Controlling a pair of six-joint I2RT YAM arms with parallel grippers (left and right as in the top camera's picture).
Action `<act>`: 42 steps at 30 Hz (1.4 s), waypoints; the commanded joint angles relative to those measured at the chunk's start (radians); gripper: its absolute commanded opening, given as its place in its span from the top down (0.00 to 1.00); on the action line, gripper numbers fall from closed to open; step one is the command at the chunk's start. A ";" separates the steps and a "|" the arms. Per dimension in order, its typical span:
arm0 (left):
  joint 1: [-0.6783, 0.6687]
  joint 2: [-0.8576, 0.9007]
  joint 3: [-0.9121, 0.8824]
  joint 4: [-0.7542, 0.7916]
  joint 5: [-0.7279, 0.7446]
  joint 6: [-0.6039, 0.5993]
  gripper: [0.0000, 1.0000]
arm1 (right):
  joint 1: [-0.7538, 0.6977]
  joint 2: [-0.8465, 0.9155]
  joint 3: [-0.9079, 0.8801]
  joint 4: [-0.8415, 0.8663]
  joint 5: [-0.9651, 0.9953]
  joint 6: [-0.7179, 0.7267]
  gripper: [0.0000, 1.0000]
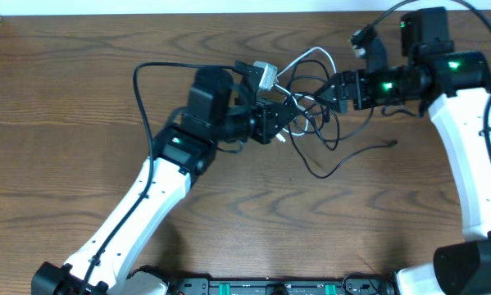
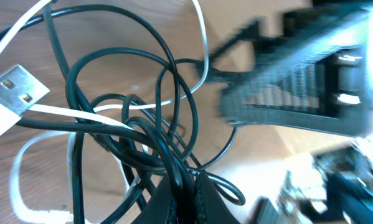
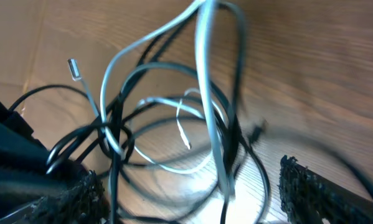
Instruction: Untangle cables
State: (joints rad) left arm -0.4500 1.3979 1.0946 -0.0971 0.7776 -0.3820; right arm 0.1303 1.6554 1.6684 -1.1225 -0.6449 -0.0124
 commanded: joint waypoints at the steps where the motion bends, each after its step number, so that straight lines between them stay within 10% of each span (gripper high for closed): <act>1: 0.061 0.004 0.016 0.008 0.265 0.093 0.92 | 0.016 0.029 0.004 0.022 -0.090 -0.016 0.14; 10: 0.170 0.103 0.016 0.016 0.565 0.116 0.92 | 0.055 0.031 0.004 0.064 -0.106 -0.098 0.16; 29: 0.169 0.120 0.016 0.090 0.605 0.066 0.92 | 0.186 0.047 0.004 0.093 0.045 -0.161 0.18; 42: 0.169 0.120 0.016 0.091 0.626 0.051 0.92 | 0.219 0.097 0.004 0.272 0.044 0.080 0.25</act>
State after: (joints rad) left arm -0.2687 1.5291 1.0946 -0.0093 1.3373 -0.3214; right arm 0.3473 1.7424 1.6669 -0.8825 -0.6033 -0.0296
